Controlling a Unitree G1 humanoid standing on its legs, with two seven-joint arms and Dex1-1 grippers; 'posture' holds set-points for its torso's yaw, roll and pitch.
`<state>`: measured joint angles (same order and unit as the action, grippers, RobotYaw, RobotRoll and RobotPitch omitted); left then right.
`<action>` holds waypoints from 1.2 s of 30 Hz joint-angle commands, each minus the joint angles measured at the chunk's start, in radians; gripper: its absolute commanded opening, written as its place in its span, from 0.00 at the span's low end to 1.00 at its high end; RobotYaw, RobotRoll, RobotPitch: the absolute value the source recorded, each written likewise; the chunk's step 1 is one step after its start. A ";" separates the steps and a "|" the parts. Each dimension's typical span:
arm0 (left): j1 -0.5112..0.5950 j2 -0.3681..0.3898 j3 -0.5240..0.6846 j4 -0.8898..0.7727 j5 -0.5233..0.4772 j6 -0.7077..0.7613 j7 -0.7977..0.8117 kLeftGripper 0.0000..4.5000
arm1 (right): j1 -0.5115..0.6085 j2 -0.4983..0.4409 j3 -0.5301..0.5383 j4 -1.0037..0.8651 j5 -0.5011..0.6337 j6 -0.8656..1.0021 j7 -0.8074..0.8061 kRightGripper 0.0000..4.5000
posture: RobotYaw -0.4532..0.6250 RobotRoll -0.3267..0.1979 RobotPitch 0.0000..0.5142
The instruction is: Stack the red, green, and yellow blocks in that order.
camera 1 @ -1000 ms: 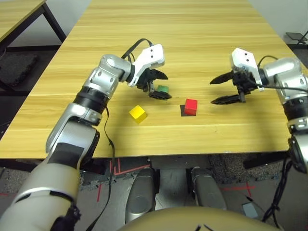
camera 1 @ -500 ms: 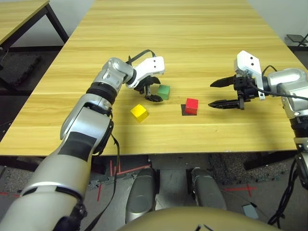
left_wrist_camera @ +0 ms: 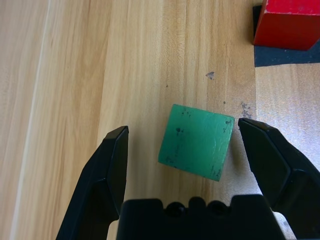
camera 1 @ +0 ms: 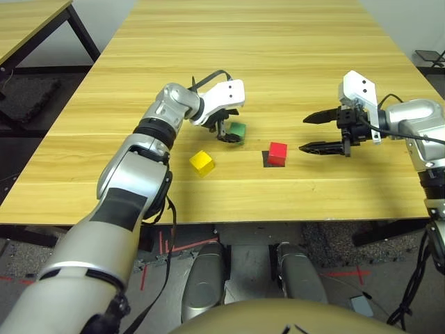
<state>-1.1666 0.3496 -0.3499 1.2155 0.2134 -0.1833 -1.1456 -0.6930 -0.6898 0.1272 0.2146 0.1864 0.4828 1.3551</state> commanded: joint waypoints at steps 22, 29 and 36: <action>-0.008 -0.044 0.086 -0.019 -0.001 0.141 -0.080 0.46 | 0.016 0.004 -0.005 -0.030 0.047 0.021 -0.075 1.00 | 0.47 0.46 0.13; -0.034 -0.052 0.096 -0.229 -0.061 0.367 -0.224 0.46 | 0.058 -0.042 -0.025 -0.031 0.062 0.015 -0.054 1.00 | 0.49 0.47 0.13; 0.008 -0.092 0.039 -0.479 -0.095 0.526 -0.307 0.46 | 0.119 -0.067 -0.043 -0.065 0.091 0.031 -0.069 1.00 | 0.49 0.49 0.13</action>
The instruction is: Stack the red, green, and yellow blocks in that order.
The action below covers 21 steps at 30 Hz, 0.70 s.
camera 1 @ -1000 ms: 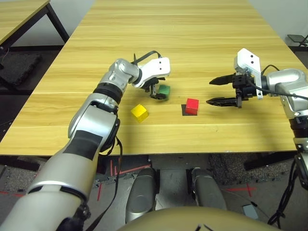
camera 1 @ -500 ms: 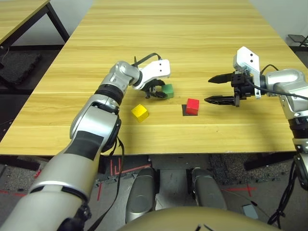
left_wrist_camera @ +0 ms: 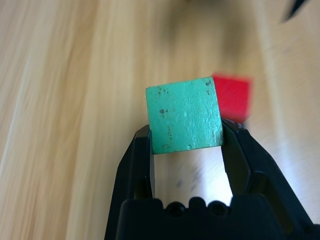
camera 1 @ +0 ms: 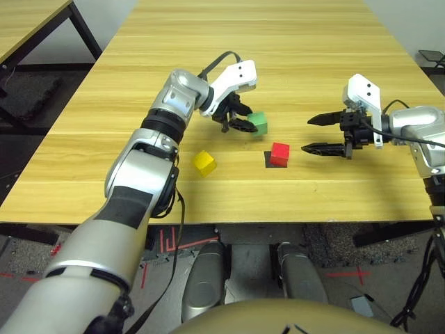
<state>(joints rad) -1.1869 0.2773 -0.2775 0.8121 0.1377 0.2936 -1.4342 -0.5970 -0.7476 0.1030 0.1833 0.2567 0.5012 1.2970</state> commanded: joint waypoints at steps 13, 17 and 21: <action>0.122 -0.040 -0.123 -0.155 -0.033 0.031 -0.018 0.46 | 0.089 -0.027 -0.050 -0.119 0.056 0.066 -0.061 1.00 | 0.41 0.52 0.15; 0.115 -0.043 -0.125 -0.133 -0.035 0.014 -0.006 0.46 | 0.103 -0.029 -0.053 -0.131 0.061 0.069 -0.068 1.00 | 0.41 0.52 0.14; 0.102 -0.049 -0.120 -0.102 -0.034 -0.008 0.008 0.46 | 0.097 -0.025 -0.053 -0.124 0.060 0.068 -0.075 1.00 | 0.41 0.53 0.14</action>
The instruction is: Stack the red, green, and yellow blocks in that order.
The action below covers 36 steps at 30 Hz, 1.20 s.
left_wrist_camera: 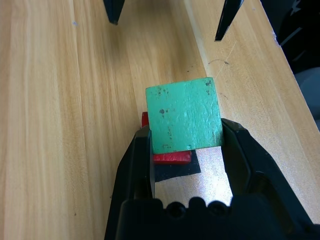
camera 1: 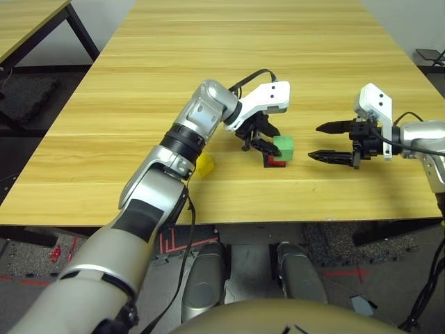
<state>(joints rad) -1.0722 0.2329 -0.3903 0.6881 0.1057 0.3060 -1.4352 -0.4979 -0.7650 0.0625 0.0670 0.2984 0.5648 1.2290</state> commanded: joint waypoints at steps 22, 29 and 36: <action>-0.038 -0.001 -0.010 0.075 0.003 -0.057 0.020 0.54 | -0.020 0.006 0.000 0.020 0.012 -0.009 -0.012 1.00 | 0.42 0.52 0.12; -0.018 0.044 0.004 -0.048 -0.010 0.067 0.023 0.99 | -0.026 0.004 0.001 0.026 0.011 -0.011 -0.007 1.00 | 0.44 0.52 0.11; 0.108 0.215 0.108 -0.622 -0.088 0.584 0.115 0.99 | -0.028 -0.021 -0.007 0.035 0.014 -0.015 0.021 1.00 | 0.49 0.52 0.13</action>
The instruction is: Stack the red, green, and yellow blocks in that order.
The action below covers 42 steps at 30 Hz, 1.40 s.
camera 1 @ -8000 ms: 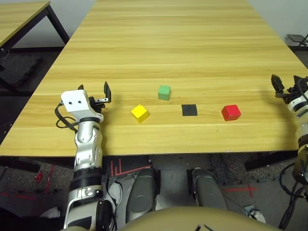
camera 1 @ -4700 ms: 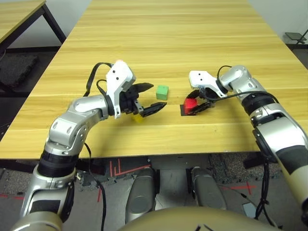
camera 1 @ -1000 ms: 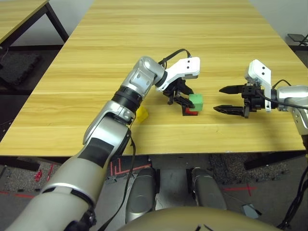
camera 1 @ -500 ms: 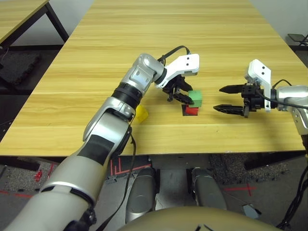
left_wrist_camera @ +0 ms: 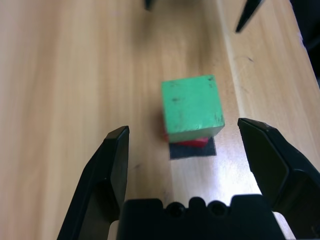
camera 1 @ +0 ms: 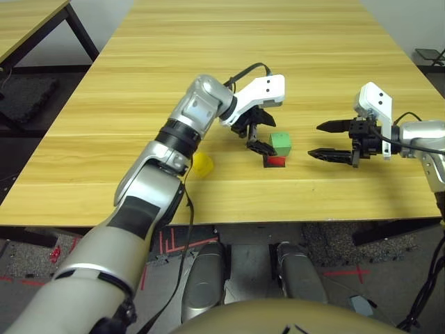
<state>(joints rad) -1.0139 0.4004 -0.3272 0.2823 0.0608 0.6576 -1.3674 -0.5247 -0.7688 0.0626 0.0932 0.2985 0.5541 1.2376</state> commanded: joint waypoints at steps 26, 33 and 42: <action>0.732 0.172 0.259 -0.821 -0.166 0.654 0.710 0.99 | -0.094 0.023 0.065 0.116 -0.005 -0.046 0.090 1.00 | 0.58 0.46 0.17; 0.784 0.201 0.246 -0.795 -0.231 0.604 0.720 0.90 | -0.077 0.018 0.052 0.087 0.010 -0.047 0.105 1.00 | 0.57 0.47 0.17; 0.713 0.203 0.256 -0.767 -0.304 0.584 0.725 0.42 | -0.072 0.004 0.037 0.063 0.041 -0.065 0.150 1.00 | 0.56 0.47 0.16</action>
<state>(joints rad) -0.2745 0.6000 -0.0746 -0.4920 -0.2167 1.2426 -0.6403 -0.6020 -0.7519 0.1095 0.1627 0.3344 0.4989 1.3814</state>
